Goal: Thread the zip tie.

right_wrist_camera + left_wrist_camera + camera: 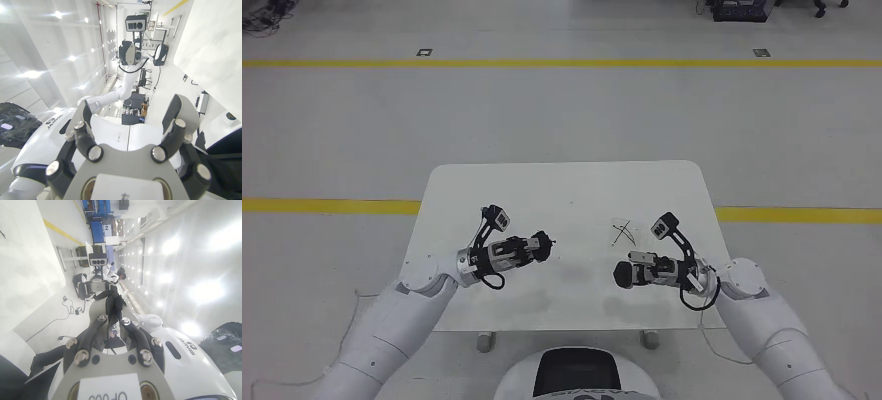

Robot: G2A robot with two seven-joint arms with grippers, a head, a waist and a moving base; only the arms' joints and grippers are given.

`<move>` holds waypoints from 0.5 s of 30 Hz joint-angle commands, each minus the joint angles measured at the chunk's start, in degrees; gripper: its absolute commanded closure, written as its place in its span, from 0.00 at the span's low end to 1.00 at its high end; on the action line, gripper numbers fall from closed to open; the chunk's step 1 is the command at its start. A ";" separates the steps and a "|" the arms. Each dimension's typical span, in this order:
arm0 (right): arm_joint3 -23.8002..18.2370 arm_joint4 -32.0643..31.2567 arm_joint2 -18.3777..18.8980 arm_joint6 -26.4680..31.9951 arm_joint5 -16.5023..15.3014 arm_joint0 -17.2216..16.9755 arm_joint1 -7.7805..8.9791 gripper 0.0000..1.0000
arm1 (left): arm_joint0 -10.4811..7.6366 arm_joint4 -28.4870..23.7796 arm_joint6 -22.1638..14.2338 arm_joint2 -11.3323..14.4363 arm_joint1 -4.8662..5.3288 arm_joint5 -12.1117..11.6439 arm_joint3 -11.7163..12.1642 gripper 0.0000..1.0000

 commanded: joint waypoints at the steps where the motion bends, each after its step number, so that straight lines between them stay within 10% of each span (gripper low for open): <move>1: -1.67 -5.47 1.54 -1.96 1.57 0.70 0.55 0.00 | 0.28 0.15 -0.06 -0.12 0.07 0.06 -0.26 1.00; 7: -7.57 -25.01 4.07 -7.39 10.68 4.12 2.08 0.00 | 1.04 1.49 0.57 0.06 0.17 0.12 -0.92 1.00; 15: -6.68 -29.28 2.78 -4.02 10.17 6.27 2.28 0.00 | 0.81 2.62 1.15 1.47 -0.04 1.01 -1.11 1.00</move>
